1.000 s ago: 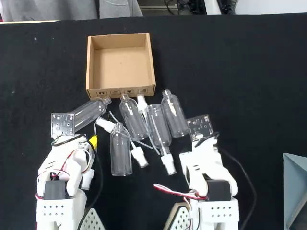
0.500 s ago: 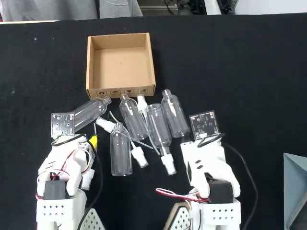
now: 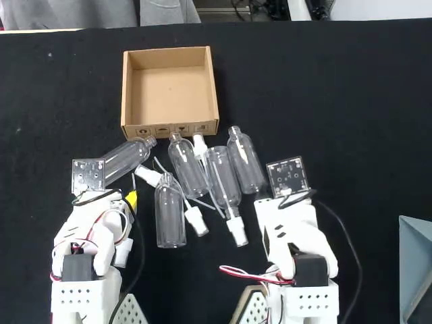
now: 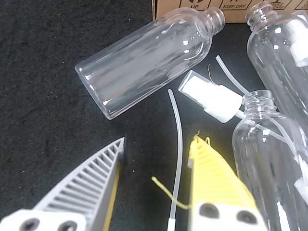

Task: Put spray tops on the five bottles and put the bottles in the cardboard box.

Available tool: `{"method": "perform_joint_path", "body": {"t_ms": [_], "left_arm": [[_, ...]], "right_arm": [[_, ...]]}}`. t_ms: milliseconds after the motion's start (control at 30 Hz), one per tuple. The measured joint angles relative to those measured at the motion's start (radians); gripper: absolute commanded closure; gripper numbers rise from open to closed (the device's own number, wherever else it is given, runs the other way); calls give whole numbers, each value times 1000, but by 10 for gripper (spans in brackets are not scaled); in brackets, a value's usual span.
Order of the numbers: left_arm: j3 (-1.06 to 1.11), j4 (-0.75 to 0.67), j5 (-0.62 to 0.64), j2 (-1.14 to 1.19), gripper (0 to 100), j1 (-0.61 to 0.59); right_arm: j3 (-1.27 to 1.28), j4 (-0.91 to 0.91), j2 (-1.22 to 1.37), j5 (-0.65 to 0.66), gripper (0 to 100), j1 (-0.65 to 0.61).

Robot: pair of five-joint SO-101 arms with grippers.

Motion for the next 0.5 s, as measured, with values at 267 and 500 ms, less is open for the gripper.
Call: {"method": "perform_joint_path", "body": {"t_ms": [267, 500], "left_arm": [[0, 0, 0, 0, 800, 0], [0, 0, 0, 0, 800, 0]], "right_arm": [[-68, 32, 0, -12, 985, 0], [-281, 100, 0, 15, 986, 0]]}}
